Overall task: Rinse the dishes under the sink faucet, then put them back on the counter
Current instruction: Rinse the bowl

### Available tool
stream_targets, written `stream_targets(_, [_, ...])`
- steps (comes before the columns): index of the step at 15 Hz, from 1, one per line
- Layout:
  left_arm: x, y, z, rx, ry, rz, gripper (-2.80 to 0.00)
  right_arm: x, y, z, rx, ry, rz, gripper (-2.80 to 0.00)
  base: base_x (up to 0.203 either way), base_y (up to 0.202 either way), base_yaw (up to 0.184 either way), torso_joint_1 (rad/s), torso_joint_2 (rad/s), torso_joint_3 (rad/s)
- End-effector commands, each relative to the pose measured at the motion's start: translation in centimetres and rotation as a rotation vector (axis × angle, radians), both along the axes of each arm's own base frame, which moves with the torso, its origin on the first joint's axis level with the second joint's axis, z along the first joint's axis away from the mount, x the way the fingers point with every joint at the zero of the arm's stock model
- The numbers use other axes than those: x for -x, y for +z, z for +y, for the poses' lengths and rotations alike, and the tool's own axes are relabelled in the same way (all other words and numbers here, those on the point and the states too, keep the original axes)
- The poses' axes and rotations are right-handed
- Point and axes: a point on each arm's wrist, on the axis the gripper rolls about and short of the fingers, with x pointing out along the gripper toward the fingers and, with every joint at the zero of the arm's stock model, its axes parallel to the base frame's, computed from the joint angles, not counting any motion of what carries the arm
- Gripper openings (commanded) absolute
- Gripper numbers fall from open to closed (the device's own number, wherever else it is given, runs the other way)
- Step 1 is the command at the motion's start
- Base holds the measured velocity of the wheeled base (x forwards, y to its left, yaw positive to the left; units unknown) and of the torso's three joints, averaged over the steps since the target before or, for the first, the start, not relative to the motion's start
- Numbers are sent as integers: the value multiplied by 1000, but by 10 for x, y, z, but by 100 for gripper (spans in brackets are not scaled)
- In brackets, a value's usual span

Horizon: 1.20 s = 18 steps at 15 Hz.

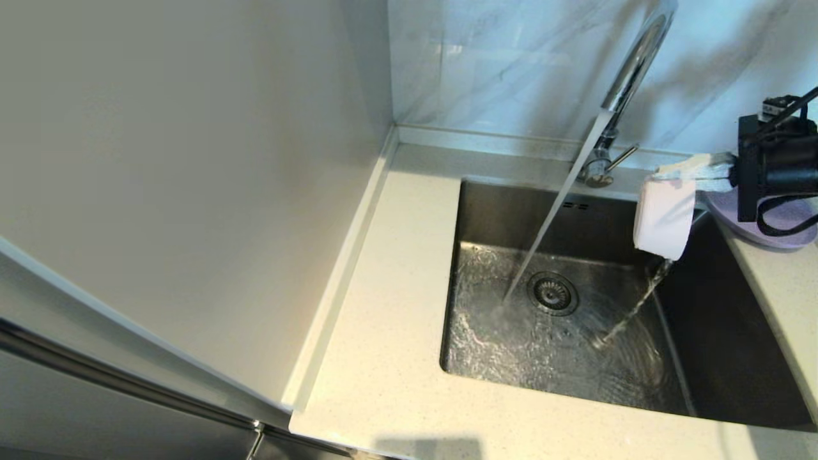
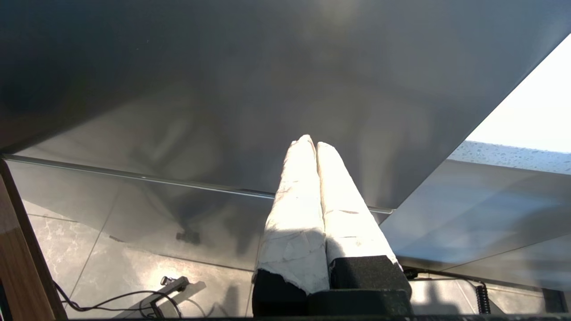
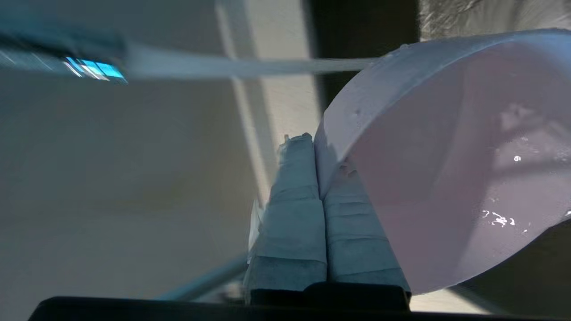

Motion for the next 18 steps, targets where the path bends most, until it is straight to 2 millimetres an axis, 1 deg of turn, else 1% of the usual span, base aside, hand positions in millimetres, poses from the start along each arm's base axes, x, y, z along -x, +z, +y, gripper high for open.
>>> stream_targets(1, [0, 0, 0, 0, 1, 0, -280, -32, -23, -38, -240, 18, 93, -280, 0, 0, 0, 0, 0, 0])
stream_targets(3, [0, 0, 0, 0, 1, 0, -280, -44, -25, -47, -305, 0, 98, -280, 0, 0, 0, 0, 0, 0])
stream_targets(4, [0, 0, 0, 0, 0, 0, -280, -46, -25, -47, -326, -6, 112, -280, 0, 0, 0, 0, 0, 0])
stream_targets(6, [0, 0, 0, 0, 1, 0, -280, -46, -25, -41, -343, 0, 132, -280, 0, 0, 0, 0, 0, 0])
stream_targets(8, [0, 0, 0, 0, 1, 0, -280, -43, -21, -28, -343, 29, 136, -280, 0, 0, 0, 0, 0, 0])
stream_targets(10, [0, 0, 0, 0, 1, 0, -280, -41, -19, -10, -339, 71, 142, -280, 0, 0, 0, 0, 0, 0])
stream_targets(13, [0, 0, 0, 0, -1, 0, -280, -44, -20, 16, -318, 139, 102, -280, 0, 0, 0, 0, 0, 0])
stream_targets(18, [0, 0, 0, 0, 1, 0, -280, -49, -17, 40, -302, 197, 74, -280, 0, 0, 0, 0, 0, 0])
